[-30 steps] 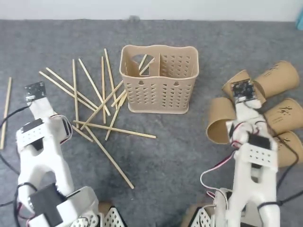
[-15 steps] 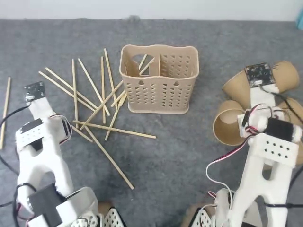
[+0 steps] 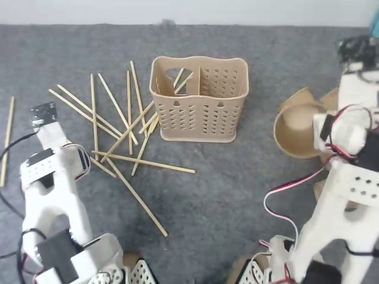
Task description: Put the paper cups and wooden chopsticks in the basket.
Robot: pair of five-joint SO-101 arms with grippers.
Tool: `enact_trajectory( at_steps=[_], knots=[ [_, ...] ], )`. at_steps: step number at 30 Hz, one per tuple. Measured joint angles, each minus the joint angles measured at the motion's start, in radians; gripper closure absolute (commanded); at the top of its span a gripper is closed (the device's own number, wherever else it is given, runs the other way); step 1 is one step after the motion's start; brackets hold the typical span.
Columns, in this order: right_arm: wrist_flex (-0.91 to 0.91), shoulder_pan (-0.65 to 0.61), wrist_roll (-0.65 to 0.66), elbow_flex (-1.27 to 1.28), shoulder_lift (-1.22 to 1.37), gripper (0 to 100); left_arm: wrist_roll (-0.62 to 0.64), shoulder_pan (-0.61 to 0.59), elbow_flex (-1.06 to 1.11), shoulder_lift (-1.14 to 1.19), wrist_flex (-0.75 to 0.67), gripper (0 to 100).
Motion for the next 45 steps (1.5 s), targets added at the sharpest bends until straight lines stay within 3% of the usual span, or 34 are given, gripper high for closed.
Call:
enact_trajectory(
  at_steps=[11,16,23,29,45],
  knots=[
    [0.018,-0.385,-0.140,-0.434,0.170,99.1,0.000,0.000,0.000,0.000,0.000,83],
    [0.018,-0.474,-0.149,-0.470,0.233,99.1,0.000,0.000,0.000,0.000,0.000,83],
    [0.014,-0.463,-0.149,-0.483,0.442,99.1,0.000,0.000,0.000,0.000,0.000,83],
    [-0.071,-0.402,-0.149,-0.493,0.502,99.1,0.000,0.000,0.000,0.000,0.000,83],
    [-0.098,-0.404,-0.192,-0.493,0.621,96.2,0.000,0.000,0.000,0.000,0.000,83]
  ],
)
